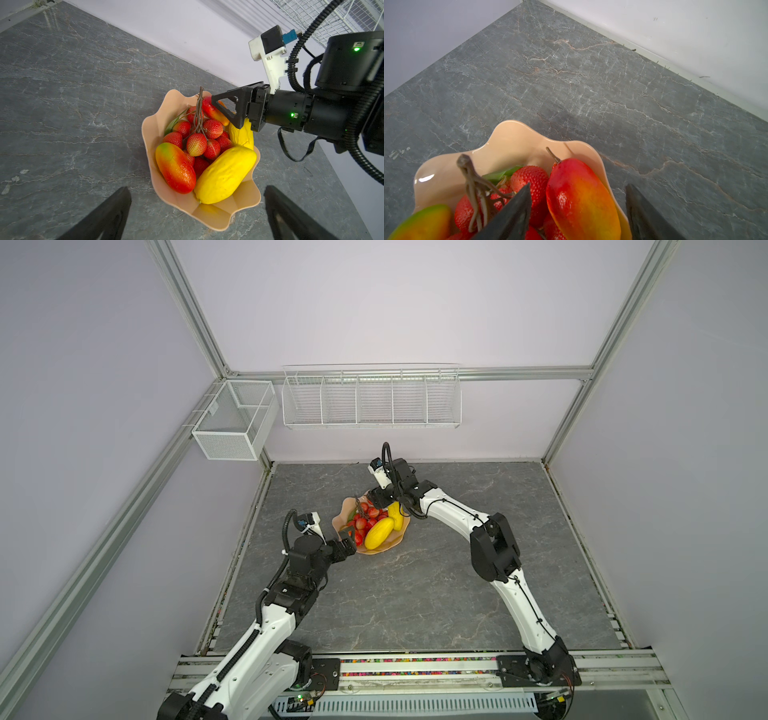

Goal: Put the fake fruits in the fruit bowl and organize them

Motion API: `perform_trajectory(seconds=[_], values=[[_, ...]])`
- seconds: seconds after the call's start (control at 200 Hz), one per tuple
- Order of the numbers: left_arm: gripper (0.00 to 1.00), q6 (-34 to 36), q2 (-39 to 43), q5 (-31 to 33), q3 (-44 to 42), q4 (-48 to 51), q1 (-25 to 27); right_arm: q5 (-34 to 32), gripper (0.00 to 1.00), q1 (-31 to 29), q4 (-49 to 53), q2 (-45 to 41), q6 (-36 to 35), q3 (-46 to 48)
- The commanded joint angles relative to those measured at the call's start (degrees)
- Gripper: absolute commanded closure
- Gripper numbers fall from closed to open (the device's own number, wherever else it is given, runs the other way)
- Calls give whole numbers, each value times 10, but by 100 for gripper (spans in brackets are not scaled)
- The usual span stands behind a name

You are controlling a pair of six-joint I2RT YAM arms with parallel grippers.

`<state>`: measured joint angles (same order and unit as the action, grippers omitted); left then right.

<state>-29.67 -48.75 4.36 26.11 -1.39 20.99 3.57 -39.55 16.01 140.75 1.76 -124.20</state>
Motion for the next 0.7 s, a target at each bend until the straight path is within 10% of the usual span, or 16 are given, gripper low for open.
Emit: perform_trajectory(seconds=[0.0,0.205,0.25,0.385,0.56,0.695], values=[[1,21,9,16,9,14,-5,14,25,-3,-38,-43,3,-13],[1,41,-3,22,38,40,-9,1,20,9,-47,-144,12,51],[0,41,-8,20,41,43,-9,0,4,20,-57,-182,27,98],[1,74,-34,47,62,69,-10,15,12,74,-146,-343,98,335],[1,134,-49,301,86,62,-12,-43,12,182,-137,-540,142,602],[1,226,-74,515,-10,-167,-29,-176,12,272,-126,-669,139,779]])
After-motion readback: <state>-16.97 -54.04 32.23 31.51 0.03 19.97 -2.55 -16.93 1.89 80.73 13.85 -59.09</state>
